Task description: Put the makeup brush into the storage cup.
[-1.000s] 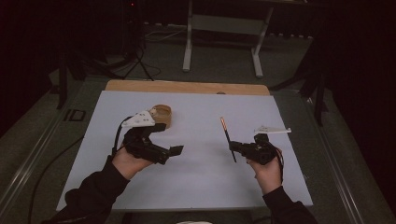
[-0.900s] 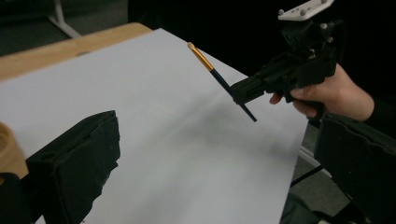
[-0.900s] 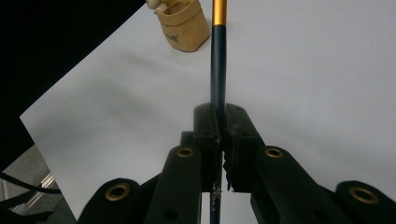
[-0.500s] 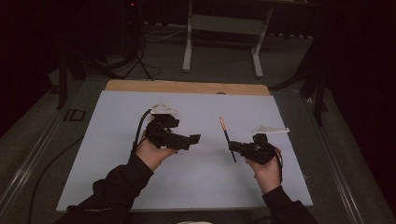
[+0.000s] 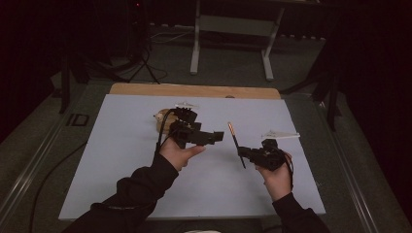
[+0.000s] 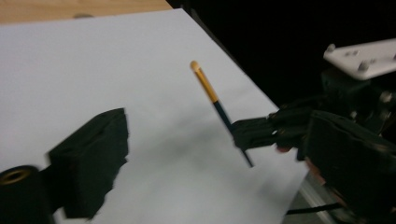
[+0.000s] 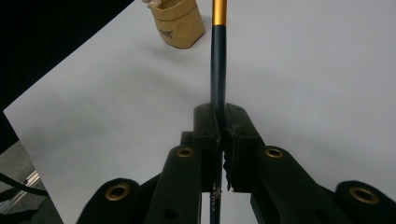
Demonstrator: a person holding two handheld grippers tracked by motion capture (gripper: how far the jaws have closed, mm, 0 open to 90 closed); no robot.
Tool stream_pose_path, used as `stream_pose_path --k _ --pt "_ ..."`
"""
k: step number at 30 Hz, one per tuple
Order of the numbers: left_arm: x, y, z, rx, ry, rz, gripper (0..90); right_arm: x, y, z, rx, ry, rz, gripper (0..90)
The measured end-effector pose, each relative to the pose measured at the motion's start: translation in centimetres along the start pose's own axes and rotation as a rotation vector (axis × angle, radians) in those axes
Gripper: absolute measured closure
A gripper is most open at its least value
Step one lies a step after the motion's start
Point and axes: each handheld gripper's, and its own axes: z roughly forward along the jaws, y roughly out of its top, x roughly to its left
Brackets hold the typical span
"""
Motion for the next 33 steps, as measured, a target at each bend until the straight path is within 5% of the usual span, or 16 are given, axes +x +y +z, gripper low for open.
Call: stream_pose_path --k 15,33 --pt "-0.8 0.5 5.4 0.042 -0.050 -0.142 26.7 0.1 0.0 0.0 0.002 -0.015 -0.017 84.3" --pt "0.5 -0.2 8.6 0.033 -0.051 -0.215 62.0 0.3 0.1 0.1 0.004 -0.014 -0.021 84.4"
